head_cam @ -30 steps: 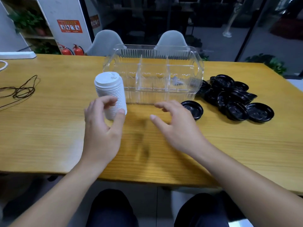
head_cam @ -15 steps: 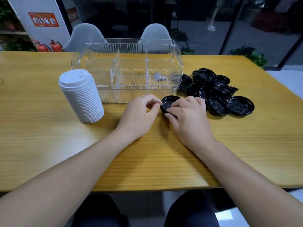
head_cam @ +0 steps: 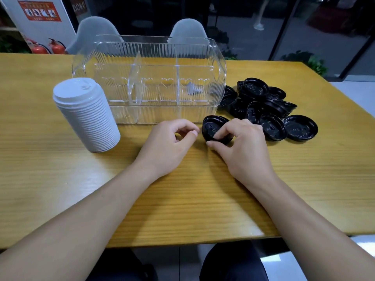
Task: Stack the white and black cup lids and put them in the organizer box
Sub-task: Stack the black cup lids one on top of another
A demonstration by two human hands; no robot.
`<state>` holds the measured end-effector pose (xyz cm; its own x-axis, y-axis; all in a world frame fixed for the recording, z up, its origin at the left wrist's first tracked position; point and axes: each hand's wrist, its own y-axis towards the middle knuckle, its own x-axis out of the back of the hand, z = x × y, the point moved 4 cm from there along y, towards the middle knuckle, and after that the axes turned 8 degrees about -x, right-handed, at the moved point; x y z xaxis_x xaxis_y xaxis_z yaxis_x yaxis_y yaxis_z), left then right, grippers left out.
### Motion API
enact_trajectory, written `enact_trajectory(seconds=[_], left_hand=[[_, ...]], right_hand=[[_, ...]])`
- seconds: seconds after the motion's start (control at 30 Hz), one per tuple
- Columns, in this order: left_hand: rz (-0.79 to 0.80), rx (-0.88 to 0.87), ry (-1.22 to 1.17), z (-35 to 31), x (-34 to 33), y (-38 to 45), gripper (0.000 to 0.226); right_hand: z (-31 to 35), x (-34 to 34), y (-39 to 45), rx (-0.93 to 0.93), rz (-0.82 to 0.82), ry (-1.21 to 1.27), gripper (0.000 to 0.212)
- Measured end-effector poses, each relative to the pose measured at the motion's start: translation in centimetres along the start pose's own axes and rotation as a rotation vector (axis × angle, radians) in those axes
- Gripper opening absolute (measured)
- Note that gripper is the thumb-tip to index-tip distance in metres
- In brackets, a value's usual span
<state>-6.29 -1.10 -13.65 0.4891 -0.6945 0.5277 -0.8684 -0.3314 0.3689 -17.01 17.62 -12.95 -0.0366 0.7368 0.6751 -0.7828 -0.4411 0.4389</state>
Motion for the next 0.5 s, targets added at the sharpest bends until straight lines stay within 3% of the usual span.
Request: enact_trajectory(seconds=[0.23, 0.37, 0.43, 0.5], left_hand=[[-0.046, -0.004, -0.130, -0.8, 0.6, -0.3, 0.010], [-0.072, 0.043, -0.463, -1.1, 0.8, -0.8, 0.055], [-0.045, 0.005, -0.499, -1.7, 0.9, -1.1, 0.071], [-0.021, -0.043, -0.428, -2.2, 1.0, -1.3, 0.072]], right_hand=[[0.8, 1.8, -0.1, 0.075, -0.144, 0.170, 0.022], [2.2, 1.6, -0.7, 0.217, -0.059, 0.295, 0.025], [2.7, 1.3, -1.0, 0.274, -0.002, 0.320, 0.028], [2.7, 1.0, -1.2, 0.307, 0.034, 0.330, 0.031]])
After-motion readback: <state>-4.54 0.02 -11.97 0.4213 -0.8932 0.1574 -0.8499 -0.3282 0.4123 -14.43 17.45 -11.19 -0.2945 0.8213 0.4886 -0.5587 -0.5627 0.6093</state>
